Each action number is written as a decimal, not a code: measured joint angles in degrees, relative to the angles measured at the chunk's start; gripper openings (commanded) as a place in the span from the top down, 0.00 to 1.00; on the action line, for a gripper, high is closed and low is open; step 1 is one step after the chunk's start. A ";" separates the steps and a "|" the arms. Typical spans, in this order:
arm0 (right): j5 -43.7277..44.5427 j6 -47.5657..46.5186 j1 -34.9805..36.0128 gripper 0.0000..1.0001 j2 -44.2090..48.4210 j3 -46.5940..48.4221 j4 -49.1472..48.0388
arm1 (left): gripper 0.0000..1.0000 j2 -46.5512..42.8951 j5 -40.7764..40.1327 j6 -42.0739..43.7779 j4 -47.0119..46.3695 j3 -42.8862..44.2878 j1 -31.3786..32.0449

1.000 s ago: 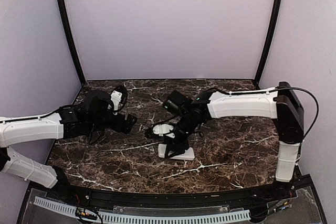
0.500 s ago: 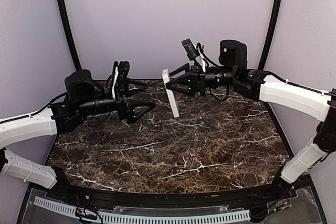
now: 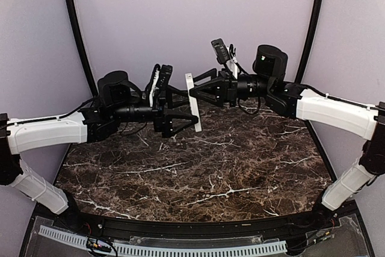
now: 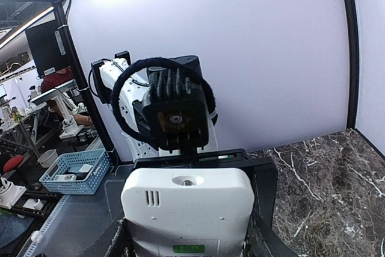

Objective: Load the batteries into the remote control
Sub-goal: Pass from the right arm to the left

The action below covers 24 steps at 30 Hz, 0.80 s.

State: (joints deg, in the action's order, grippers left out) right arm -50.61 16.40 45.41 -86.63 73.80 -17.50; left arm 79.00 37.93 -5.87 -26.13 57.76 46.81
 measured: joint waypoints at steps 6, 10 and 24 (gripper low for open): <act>1.60 0.39 0.04 0.73 0.00 -0.70 -0.11 | 0.16 0.61 -2.12 -0.15 0.04 1.07 1.99; 1.62 0.68 0.07 0.73 0.00 -0.70 -0.33 | 0.34 0.66 -3.52 -0.42 0.09 1.16 2.12; 4.37 -0.94 0.09 0.01 0.94 -1.11 2.78 | 0.75 0.55 -8.35 -2.32 5.86 2.19 2.23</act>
State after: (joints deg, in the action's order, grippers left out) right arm -46.24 15.46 45.50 -85.69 72.69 -14.72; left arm 79.55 29.58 -8.19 -20.27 59.94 49.04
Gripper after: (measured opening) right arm 0.728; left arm 0.562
